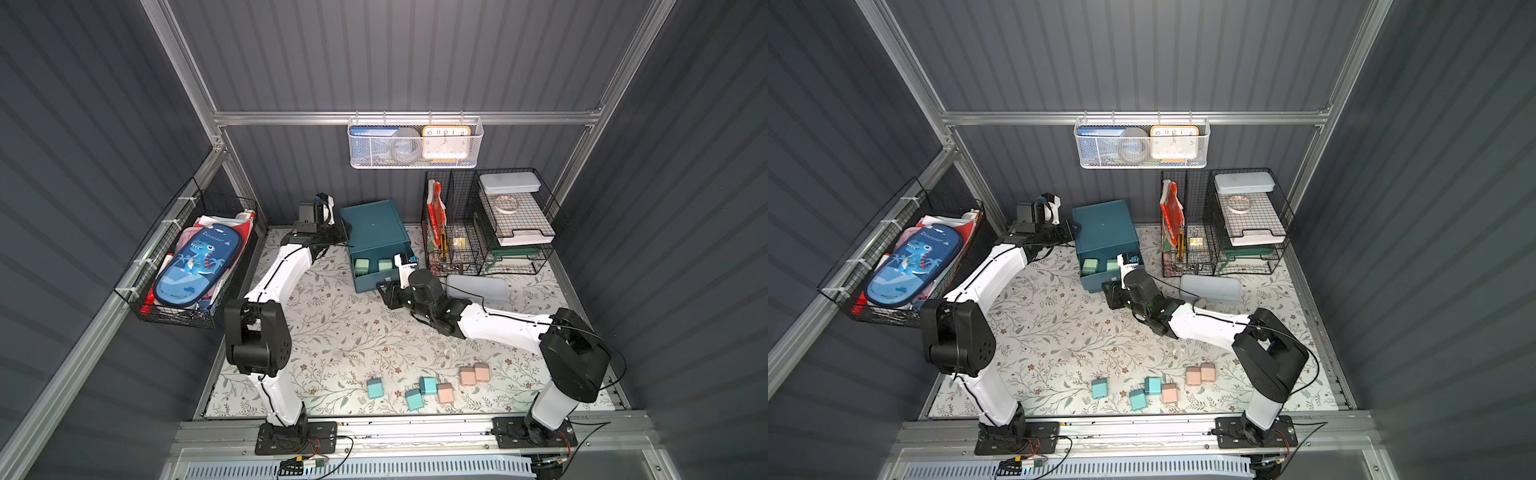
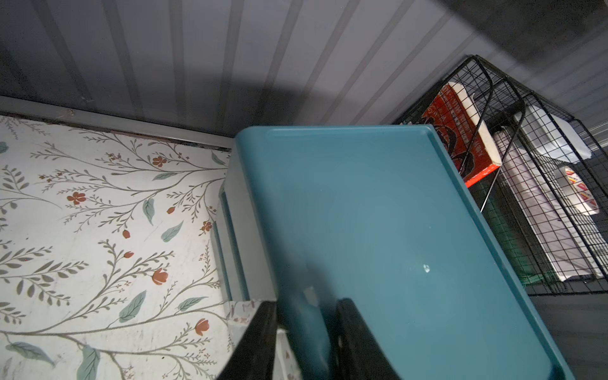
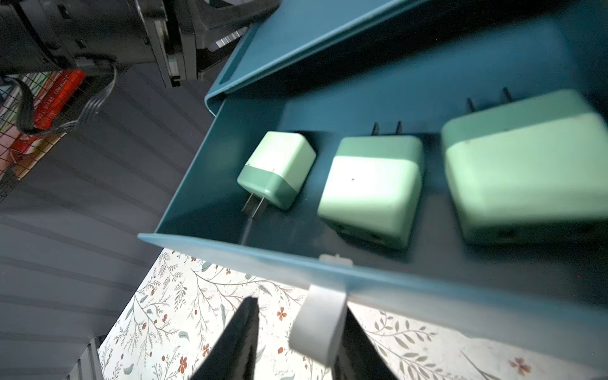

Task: Place the plugs into the drawer by color
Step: Close the drawer in the storage box.

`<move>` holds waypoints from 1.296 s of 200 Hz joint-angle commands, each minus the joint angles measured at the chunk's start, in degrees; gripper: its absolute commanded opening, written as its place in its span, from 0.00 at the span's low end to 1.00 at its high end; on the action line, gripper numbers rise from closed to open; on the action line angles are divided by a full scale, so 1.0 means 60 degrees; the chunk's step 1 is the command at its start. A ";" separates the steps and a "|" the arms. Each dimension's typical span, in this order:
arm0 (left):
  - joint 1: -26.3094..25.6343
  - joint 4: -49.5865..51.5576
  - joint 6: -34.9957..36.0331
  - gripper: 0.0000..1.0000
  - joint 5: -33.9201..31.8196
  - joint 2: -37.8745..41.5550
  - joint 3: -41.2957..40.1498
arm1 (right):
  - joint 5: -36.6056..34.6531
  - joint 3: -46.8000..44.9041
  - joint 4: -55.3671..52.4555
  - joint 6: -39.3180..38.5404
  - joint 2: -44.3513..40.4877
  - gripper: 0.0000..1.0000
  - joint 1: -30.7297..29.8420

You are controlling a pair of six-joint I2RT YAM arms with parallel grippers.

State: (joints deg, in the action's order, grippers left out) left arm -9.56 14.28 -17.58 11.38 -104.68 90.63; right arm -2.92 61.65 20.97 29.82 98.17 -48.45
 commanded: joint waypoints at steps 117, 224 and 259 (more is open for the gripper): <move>-0.0248 0.0666 0.0161 0.32 0.0366 -0.0384 -0.0559 | -0.0336 0.1729 0.0664 0.0049 0.1204 0.39 0.0106; -0.0355 0.0871 0.0279 0.31 0.0377 -0.0450 -0.0584 | -0.0489 0.3334 0.1346 -0.0392 0.2928 0.40 0.0629; -0.0356 0.0842 0.0250 0.31 0.0489 -0.0512 -0.0588 | 0.0036 0.2114 0.1585 0.0720 0.1929 0.40 0.0720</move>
State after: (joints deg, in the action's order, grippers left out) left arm -10.15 11.31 -17.56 10.76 -104.81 89.54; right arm -3.40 78.83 26.44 29.52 114.43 -45.60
